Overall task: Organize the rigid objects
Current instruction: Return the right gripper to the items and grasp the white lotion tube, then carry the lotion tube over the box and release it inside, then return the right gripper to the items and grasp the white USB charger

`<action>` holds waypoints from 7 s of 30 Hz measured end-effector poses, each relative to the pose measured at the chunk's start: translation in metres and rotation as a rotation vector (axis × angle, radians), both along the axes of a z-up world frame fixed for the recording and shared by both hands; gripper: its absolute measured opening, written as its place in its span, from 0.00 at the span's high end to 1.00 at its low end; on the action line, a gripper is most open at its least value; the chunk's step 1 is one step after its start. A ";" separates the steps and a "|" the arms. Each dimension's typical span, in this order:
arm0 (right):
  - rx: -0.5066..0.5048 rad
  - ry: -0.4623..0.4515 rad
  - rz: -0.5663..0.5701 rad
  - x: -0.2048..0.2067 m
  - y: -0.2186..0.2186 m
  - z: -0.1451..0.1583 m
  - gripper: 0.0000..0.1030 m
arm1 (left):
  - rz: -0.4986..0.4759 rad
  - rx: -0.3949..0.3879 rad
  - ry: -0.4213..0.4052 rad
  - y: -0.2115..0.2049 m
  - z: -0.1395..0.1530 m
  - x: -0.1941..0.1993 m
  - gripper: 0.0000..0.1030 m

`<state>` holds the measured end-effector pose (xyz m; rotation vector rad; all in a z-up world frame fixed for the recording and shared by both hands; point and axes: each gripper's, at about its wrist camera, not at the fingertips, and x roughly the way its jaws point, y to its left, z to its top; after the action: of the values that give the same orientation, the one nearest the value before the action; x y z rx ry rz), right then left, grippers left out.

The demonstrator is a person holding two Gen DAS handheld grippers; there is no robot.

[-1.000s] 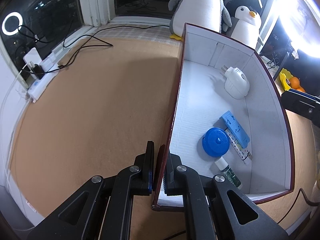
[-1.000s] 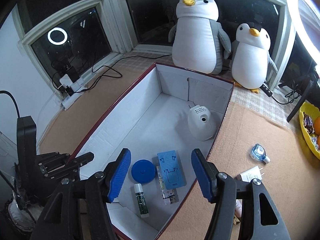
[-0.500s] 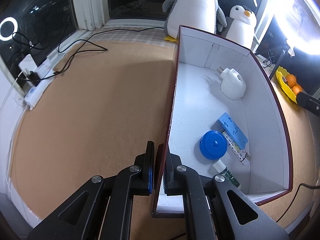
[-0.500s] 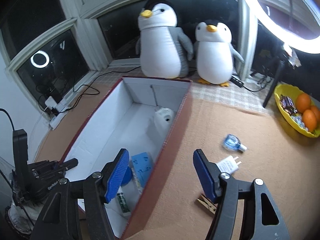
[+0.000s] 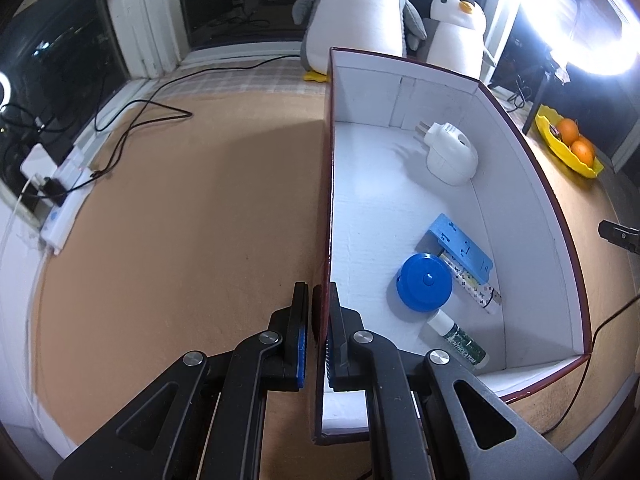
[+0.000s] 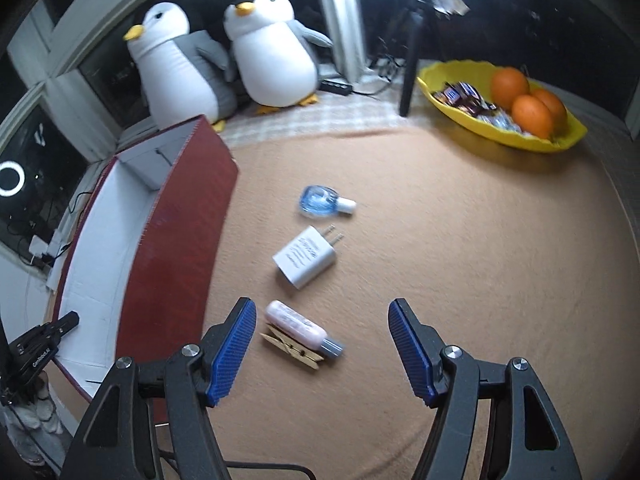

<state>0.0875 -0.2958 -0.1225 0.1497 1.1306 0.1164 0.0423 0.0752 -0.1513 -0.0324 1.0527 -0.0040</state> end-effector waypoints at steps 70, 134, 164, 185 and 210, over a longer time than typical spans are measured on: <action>-0.007 -0.107 0.431 -0.003 0.191 0.057 0.83 | 0.020 -0.064 -0.009 0.003 -0.007 0.002 0.94; 0.157 -0.056 0.122 0.016 0.063 0.025 0.51 | 0.052 -0.020 -0.006 -0.002 0.000 -0.001 0.94; 0.050 0.110 -0.062 0.052 0.020 -0.043 0.51 | 0.009 -0.037 0.006 0.000 -0.001 0.001 0.94; -0.023 0.197 -0.069 0.089 0.038 -0.063 0.51 | -0.021 -0.048 0.015 -0.001 -0.001 0.004 0.94; -0.117 0.193 -0.042 0.092 0.036 -0.078 0.69 | -0.009 -0.044 0.015 -0.002 -0.002 0.002 0.94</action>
<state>0.1792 -0.2595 -0.2007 0.0810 1.3223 -0.0023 0.0446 0.0735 -0.1533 -0.0674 1.0677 -0.0353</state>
